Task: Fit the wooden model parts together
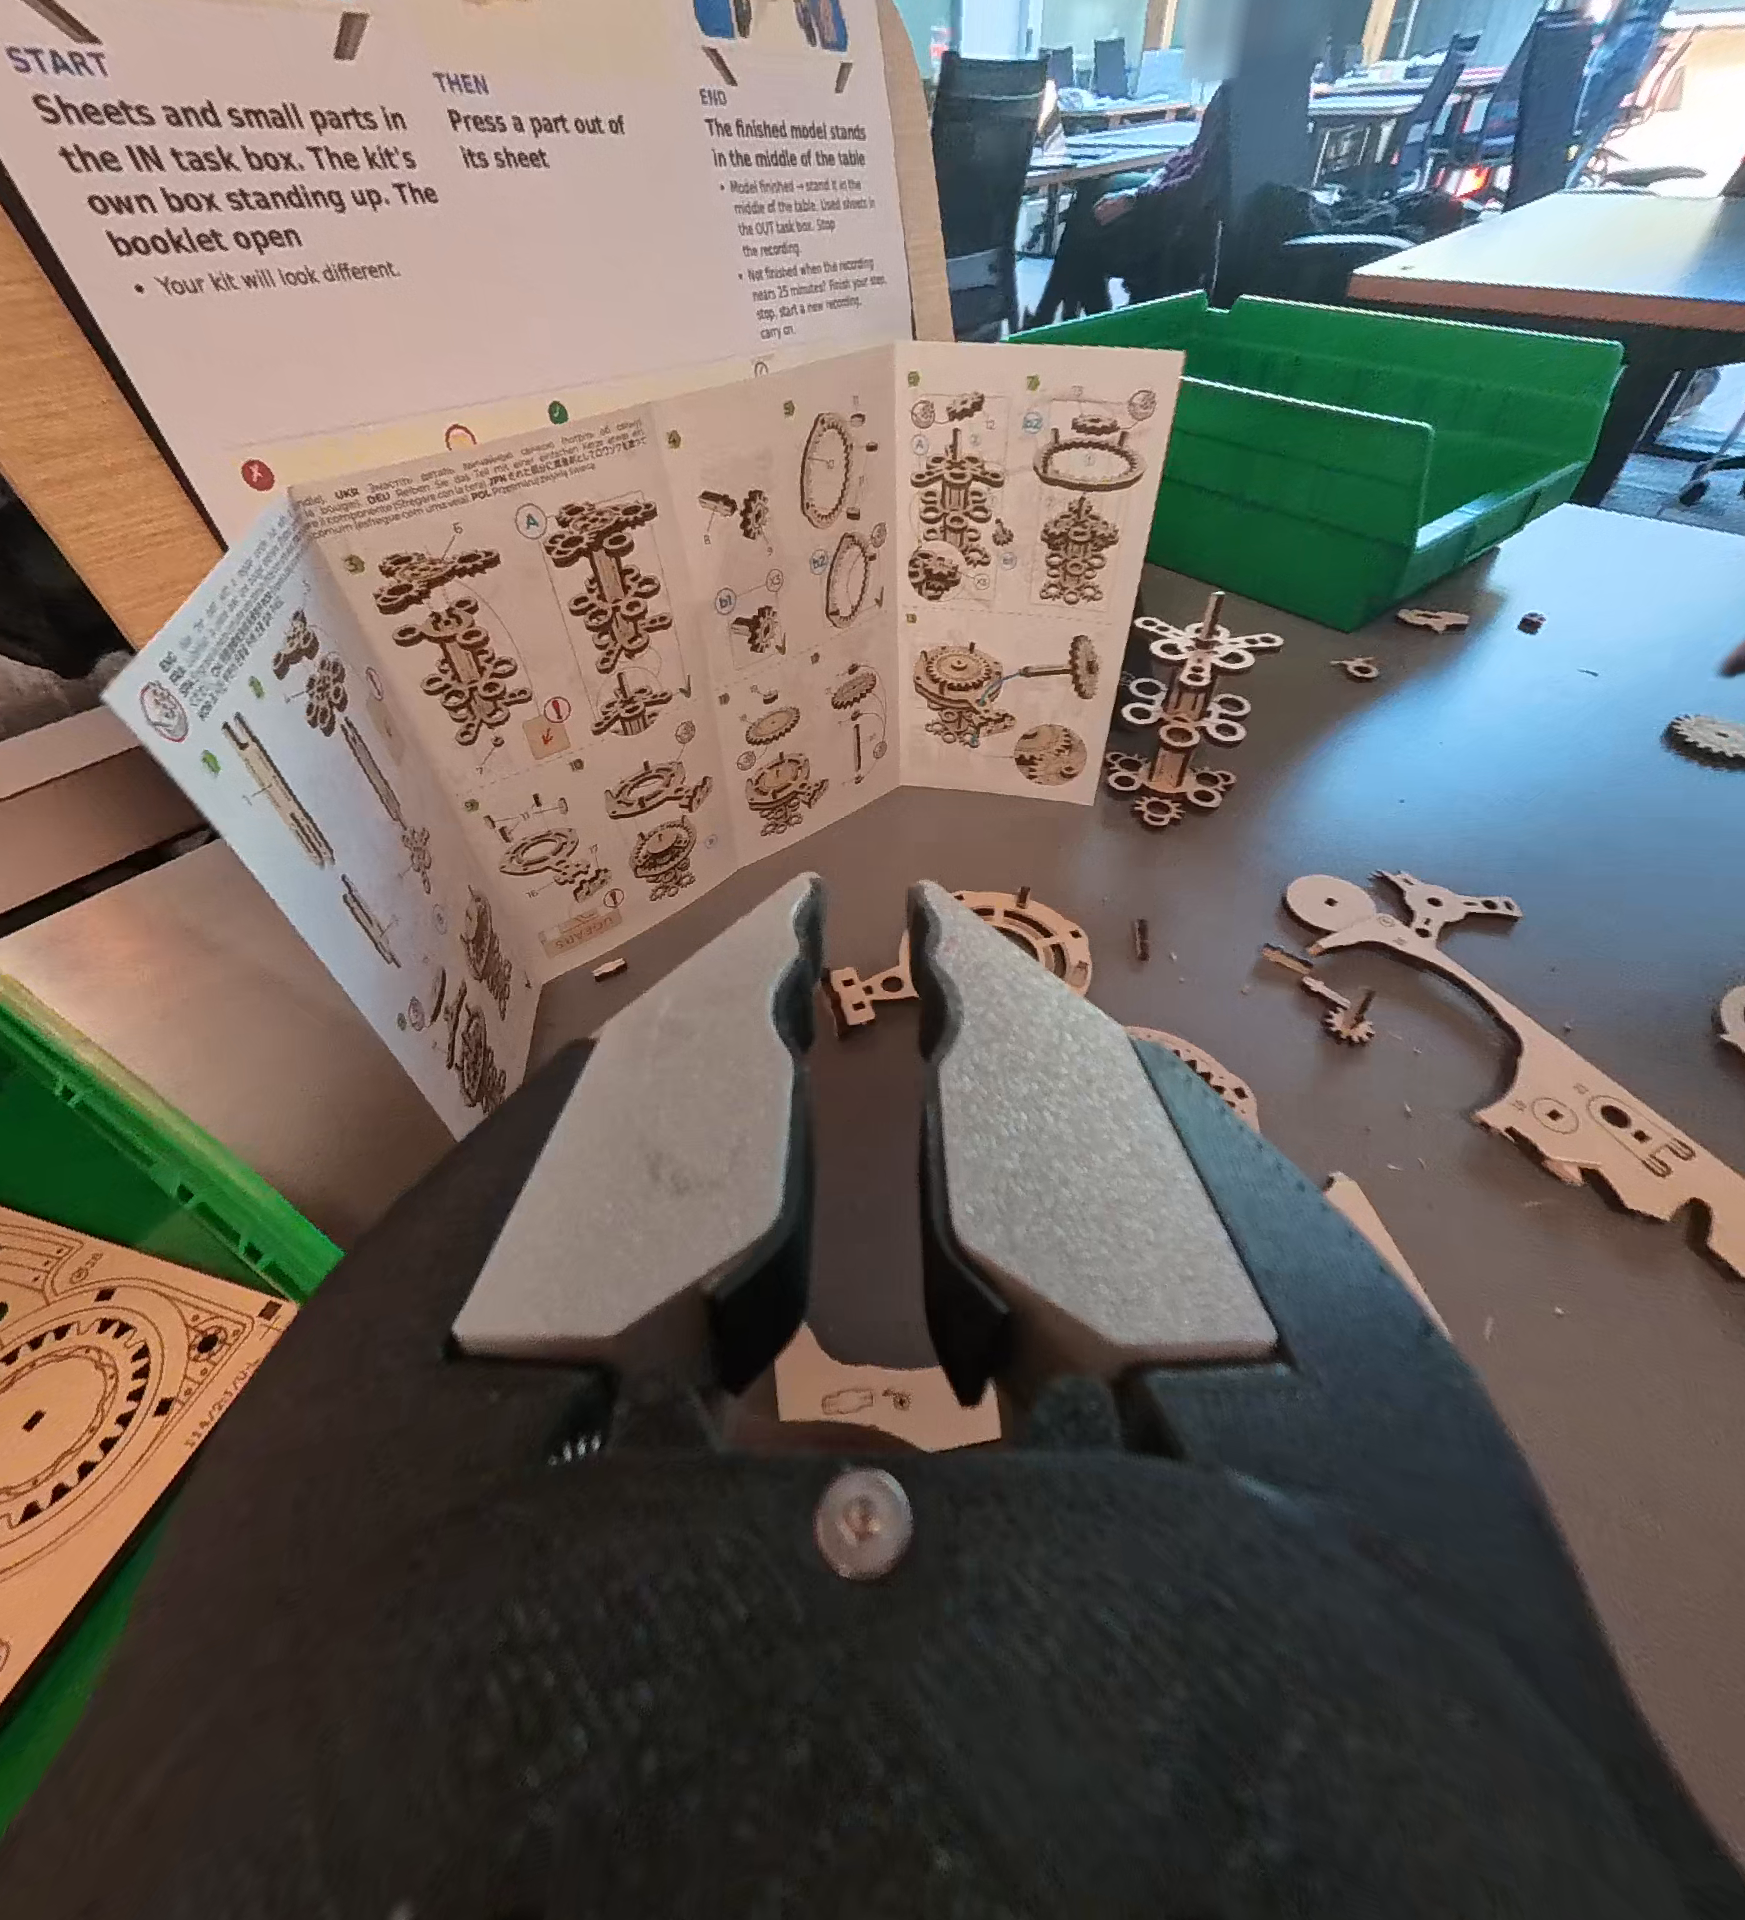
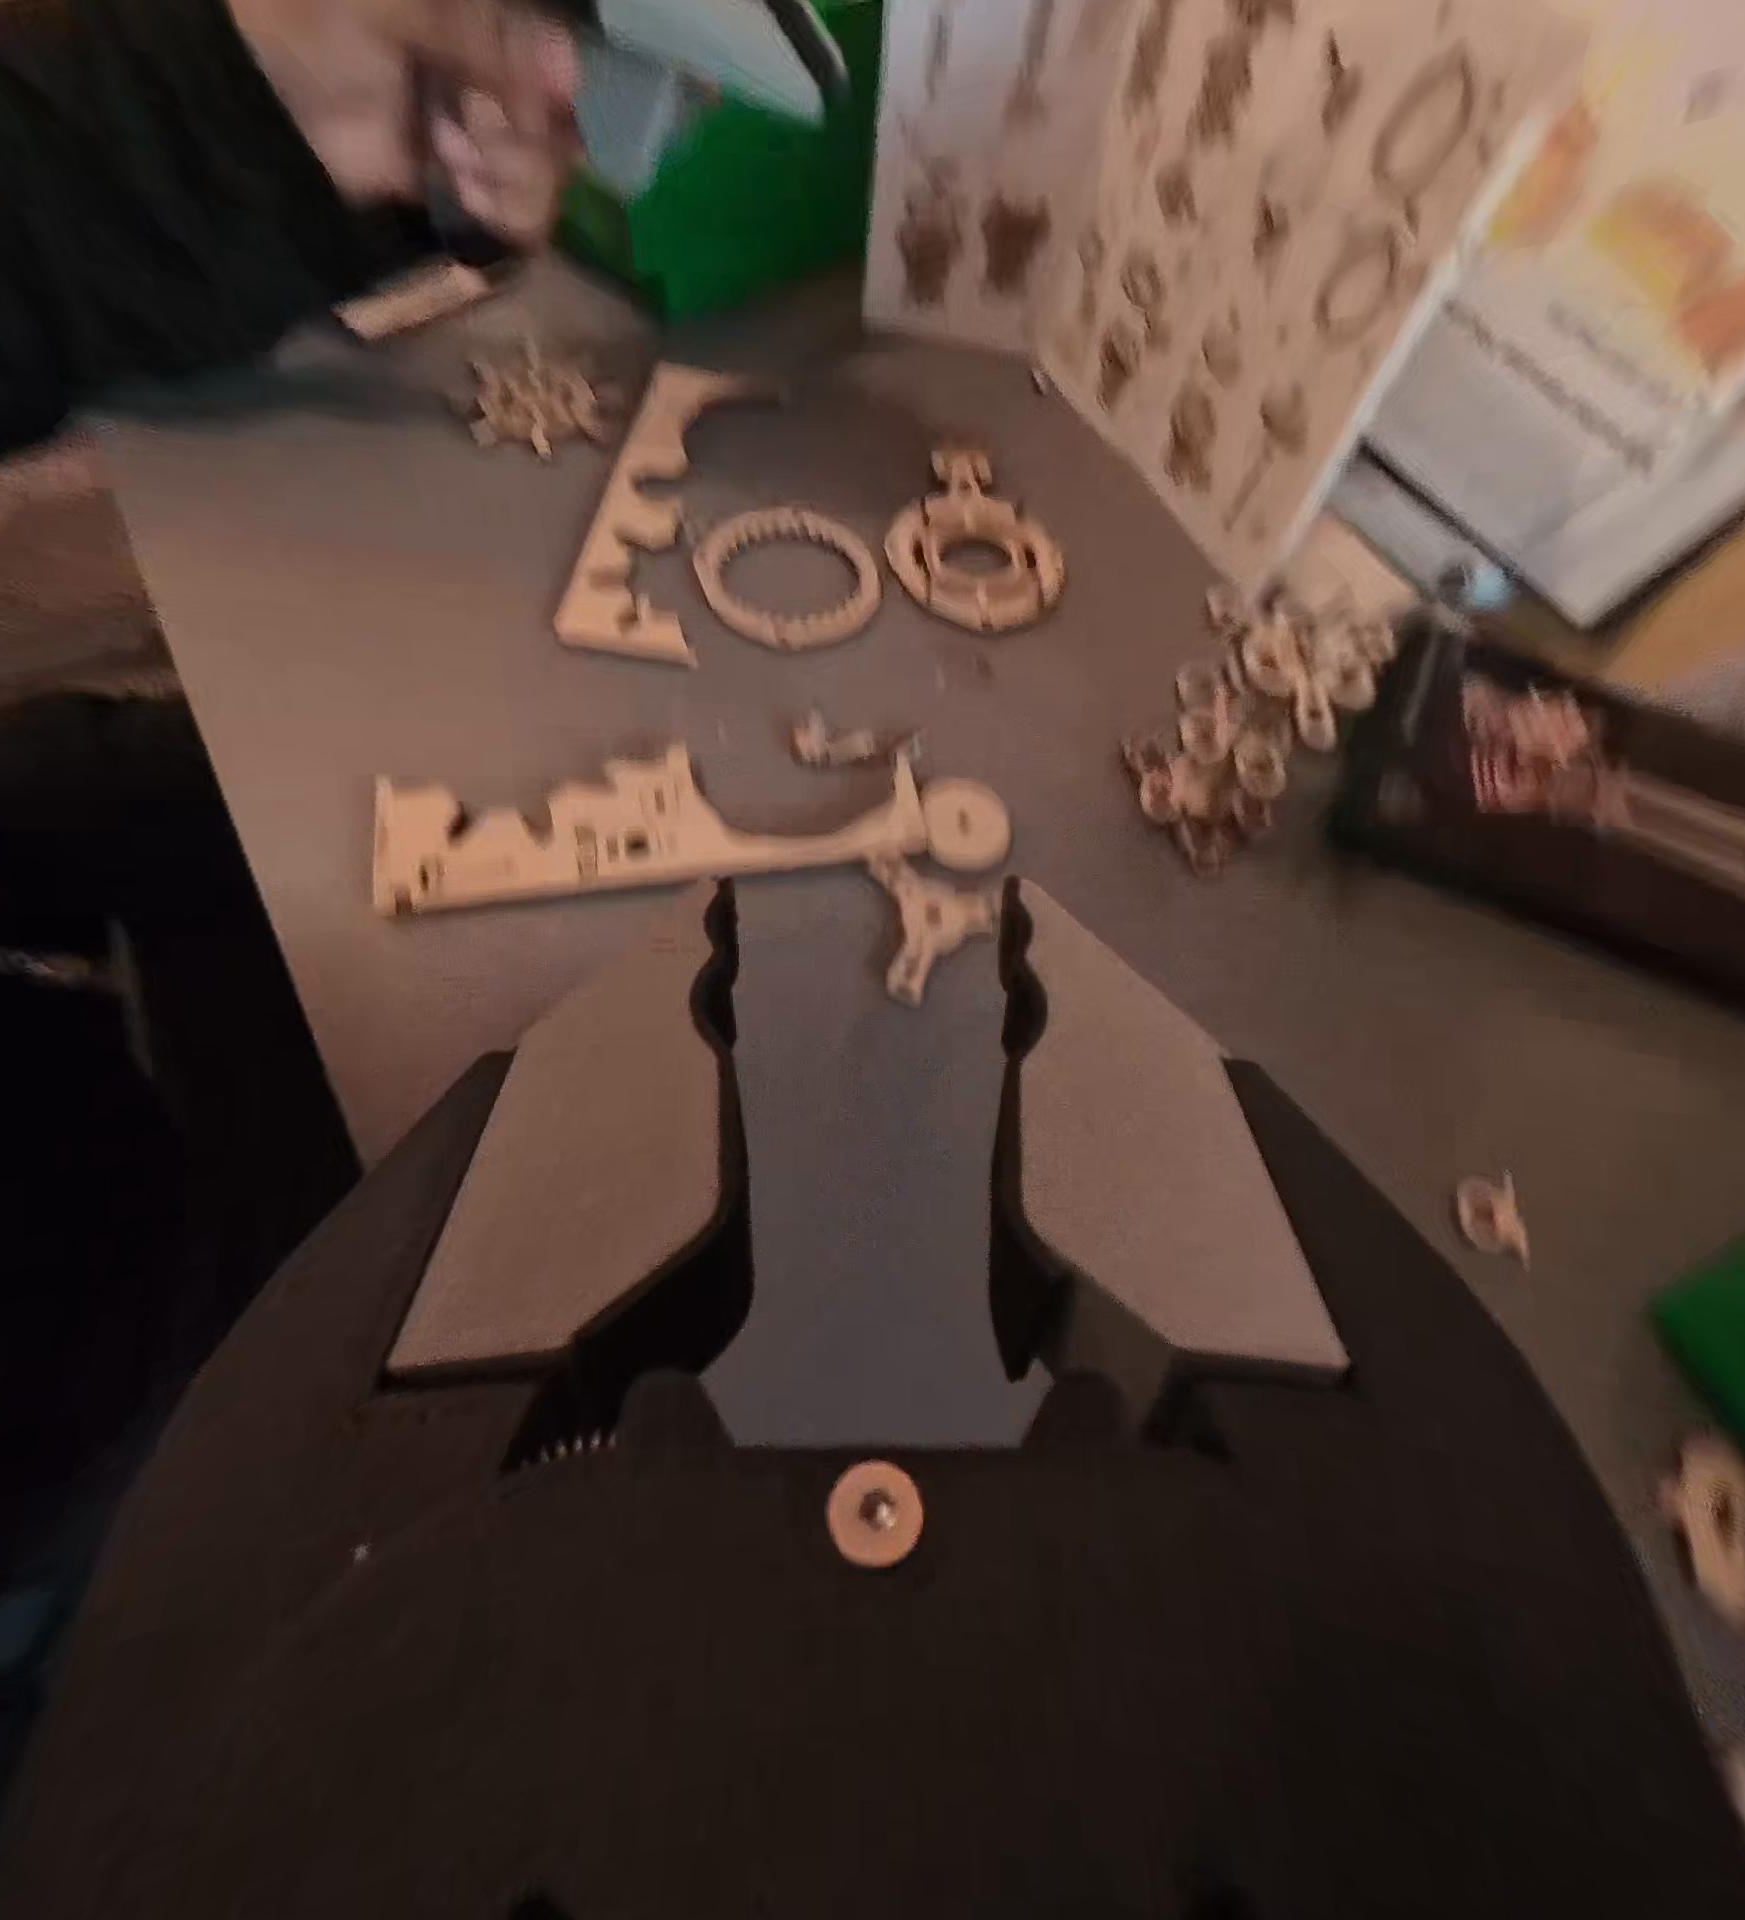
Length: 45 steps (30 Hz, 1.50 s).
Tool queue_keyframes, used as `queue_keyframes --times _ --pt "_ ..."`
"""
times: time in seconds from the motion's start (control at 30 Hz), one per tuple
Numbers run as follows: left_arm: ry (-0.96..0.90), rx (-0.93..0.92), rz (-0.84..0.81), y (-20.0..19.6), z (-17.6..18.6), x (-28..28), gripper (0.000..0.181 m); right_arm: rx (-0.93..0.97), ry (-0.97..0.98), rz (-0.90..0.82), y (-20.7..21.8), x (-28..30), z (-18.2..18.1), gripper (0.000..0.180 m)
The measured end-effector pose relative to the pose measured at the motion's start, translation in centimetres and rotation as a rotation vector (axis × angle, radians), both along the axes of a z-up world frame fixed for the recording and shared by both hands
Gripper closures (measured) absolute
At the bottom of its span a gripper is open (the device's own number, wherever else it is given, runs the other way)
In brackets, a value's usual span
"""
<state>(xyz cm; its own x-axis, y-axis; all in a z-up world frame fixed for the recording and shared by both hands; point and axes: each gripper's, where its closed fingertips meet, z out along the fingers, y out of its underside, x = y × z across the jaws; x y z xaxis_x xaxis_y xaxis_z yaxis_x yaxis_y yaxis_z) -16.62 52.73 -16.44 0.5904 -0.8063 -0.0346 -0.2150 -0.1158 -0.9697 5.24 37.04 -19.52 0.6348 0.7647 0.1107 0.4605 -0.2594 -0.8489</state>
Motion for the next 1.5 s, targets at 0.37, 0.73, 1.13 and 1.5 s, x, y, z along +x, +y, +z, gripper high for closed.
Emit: queue_keyframes --times 0.37,0.73,1.13,1.5 --pt "0.019 0.025 -0.014 -0.4 -0.4 0.7 0.169 0.031 0.219 -0.686 -9.5 18.7 -2.7 0.127" --pt "0.067 0.087 0.005 -0.4 -0.9 1.0 0.171 -0.032 0.136 -0.667 -8.6 18.9 -5.7 0.128" --pt "0.082 0.078 0.010 -0.1 -1.5 0.9 0.171 -0.032 0.194 -0.761 1.1 23.3 -3.9 0.129" --pt "0.108 0.077 0.029 0.5 -2.1 0.5 0.173 -0.053 0.040 -0.580 7.7 21.9 -5.4 0.139"
